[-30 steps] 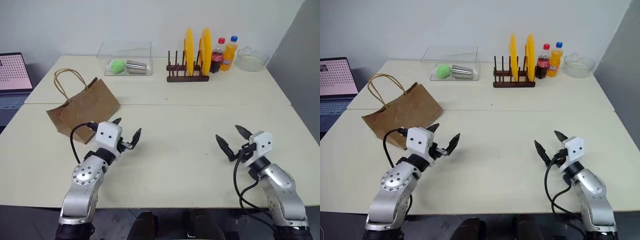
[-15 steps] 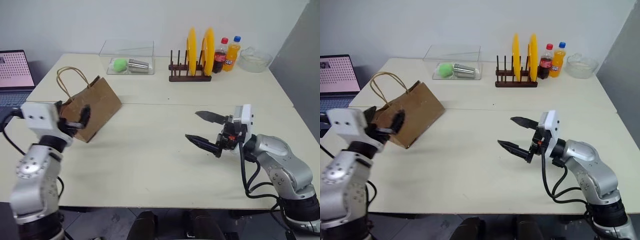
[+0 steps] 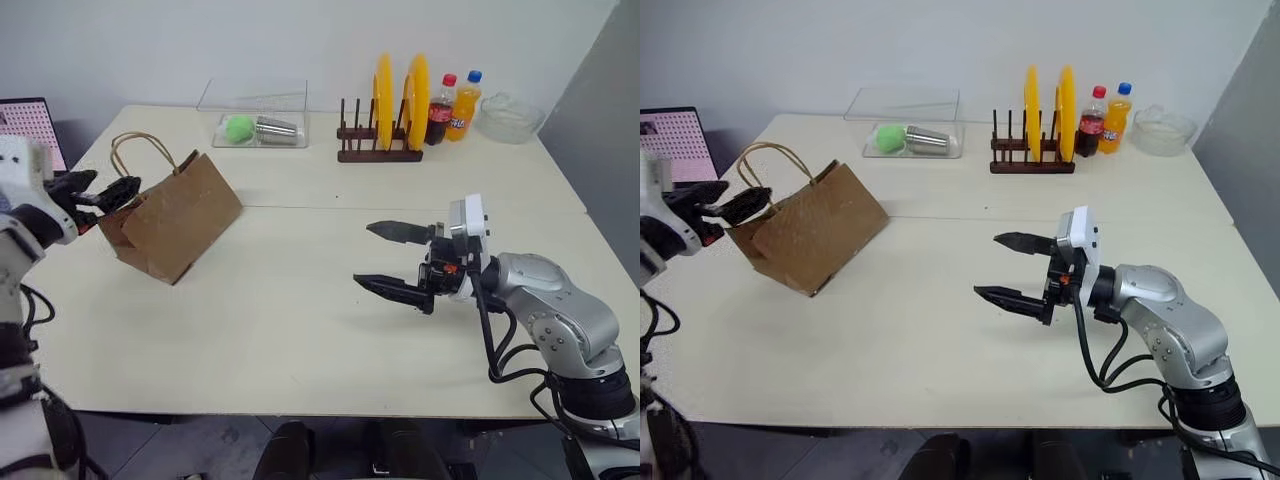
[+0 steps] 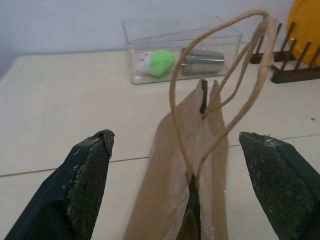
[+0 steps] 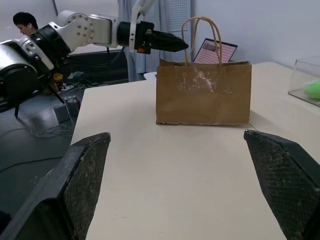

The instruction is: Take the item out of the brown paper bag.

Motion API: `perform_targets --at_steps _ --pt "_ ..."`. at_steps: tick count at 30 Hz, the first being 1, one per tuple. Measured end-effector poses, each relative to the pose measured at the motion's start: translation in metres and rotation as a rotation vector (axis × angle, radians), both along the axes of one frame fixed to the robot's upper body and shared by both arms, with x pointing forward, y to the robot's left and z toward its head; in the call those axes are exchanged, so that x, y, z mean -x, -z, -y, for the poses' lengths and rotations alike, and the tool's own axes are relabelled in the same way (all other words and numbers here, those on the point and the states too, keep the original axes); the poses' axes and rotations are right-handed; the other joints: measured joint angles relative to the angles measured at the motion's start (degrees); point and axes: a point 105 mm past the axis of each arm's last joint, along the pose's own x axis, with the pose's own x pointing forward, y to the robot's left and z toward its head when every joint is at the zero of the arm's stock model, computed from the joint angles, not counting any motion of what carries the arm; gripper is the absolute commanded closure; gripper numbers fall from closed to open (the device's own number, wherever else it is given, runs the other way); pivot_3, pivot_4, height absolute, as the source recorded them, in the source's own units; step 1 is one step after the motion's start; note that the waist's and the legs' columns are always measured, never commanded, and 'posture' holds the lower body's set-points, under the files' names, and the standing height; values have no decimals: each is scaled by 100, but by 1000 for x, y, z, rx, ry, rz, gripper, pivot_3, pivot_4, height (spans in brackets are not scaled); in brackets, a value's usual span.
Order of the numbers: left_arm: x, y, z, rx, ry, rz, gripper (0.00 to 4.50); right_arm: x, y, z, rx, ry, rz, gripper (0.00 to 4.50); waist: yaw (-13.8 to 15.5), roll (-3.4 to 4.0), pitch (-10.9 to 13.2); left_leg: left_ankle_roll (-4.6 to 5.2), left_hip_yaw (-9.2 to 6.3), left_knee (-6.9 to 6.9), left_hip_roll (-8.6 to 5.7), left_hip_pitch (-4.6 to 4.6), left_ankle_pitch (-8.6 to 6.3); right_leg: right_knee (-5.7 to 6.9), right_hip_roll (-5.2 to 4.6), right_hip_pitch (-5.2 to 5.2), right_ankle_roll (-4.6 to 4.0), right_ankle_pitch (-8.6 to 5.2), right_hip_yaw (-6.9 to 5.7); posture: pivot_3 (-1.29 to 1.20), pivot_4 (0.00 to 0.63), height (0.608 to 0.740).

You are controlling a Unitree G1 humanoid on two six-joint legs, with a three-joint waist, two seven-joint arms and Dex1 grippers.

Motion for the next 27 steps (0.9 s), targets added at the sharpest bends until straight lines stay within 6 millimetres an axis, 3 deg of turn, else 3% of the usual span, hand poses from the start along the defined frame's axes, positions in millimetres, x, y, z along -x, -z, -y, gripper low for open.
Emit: perform_targets --at_steps 6,7,9,14,20,24,27 --pt "-22 -14 1 -51 52 4 256 1 -5 -2 7 18 15 0 -34 -4 0 0 14 -1 0 -14 0 22 -2 -32 -1 1 13 0 150 740" --pt "-23 -16 1 -60 57 8 432 1 -5 -2 8 21 15 0 -38 -4 0 0 16 -1 0 -18 0 25 -2 -38 -3 2 14 0 150 740" --pt "-25 -19 1 -71 65 15 858 2 -5 -2 13 25 15 0 -46 -4 1 0 16 -1 1 -19 0 28 -2 -40 -8 5 14 0 150 740" --pt "-27 -21 3 -87 96 13 2466 3 -7 -3 14 33 23 0 -44 -5 1 0 17 3 0 -23 0 27 -2 -40 -1 1 14 0 150 740" --pt "-32 -37 15 -125 151 50 4408 3 -8 -2 19 49 29 0 -42 -8 2 1 15 6 0 -25 0 28 -2 -39 0 1 11 0 150 740" --pt "-38 -47 28 -151 198 66 4475 1 -9 0 16 68 31 0 -42 -9 2 1 16 7 -1 -26 0 30 -2 -39 0 1 12 0 150 740" --pt "-45 -48 49 -177 269 66 4475 0 -7 2 20 93 27 0 -25 -13 4 1 9 12 -1 -34 0 30 -2 -40 0 2 5 0 150 740"
